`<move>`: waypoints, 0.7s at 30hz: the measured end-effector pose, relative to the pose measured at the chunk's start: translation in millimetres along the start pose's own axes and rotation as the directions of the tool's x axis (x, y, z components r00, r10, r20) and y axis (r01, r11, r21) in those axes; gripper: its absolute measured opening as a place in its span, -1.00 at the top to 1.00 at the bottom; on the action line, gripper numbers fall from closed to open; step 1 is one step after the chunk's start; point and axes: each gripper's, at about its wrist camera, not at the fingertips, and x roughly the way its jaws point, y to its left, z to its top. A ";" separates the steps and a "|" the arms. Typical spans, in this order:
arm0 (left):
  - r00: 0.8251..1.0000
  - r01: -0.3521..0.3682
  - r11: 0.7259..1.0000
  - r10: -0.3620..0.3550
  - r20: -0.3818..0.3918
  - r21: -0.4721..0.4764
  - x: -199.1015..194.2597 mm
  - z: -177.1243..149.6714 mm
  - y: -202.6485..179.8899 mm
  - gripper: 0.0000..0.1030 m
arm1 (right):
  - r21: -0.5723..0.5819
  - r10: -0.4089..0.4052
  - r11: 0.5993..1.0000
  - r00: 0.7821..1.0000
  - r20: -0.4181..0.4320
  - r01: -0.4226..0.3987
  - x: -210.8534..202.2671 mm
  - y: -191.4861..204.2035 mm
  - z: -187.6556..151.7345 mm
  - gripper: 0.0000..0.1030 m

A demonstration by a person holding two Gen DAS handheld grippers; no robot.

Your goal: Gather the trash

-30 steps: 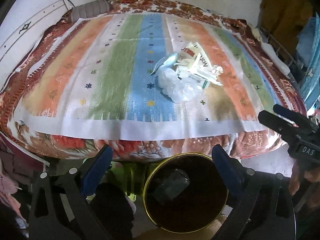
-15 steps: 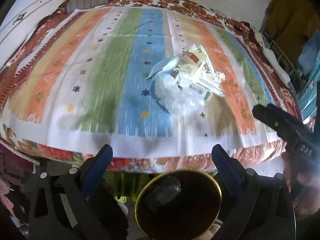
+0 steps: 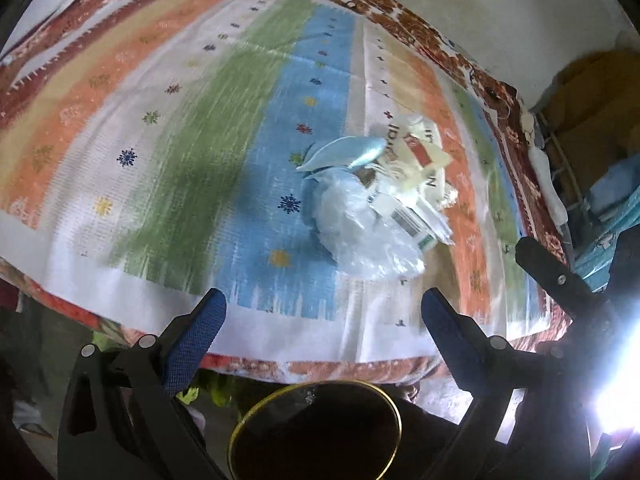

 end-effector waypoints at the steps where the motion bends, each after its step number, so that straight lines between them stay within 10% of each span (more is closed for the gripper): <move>1: 1.000 0.000 1.000 0.000 -0.009 -0.001 4.1 1.0 2.4 -0.85 | -0.004 -0.011 1.000 1.000 -0.001 0.011 4.0 0.8 2.6 -0.77; 21: 1.000 -0.014 0.995 0.012 -0.022 -0.098 50.0 33.6 4.7 -0.77 | 0.013 -0.022 1.000 0.999 0.023 0.022 55.8 3.8 50.9 -0.54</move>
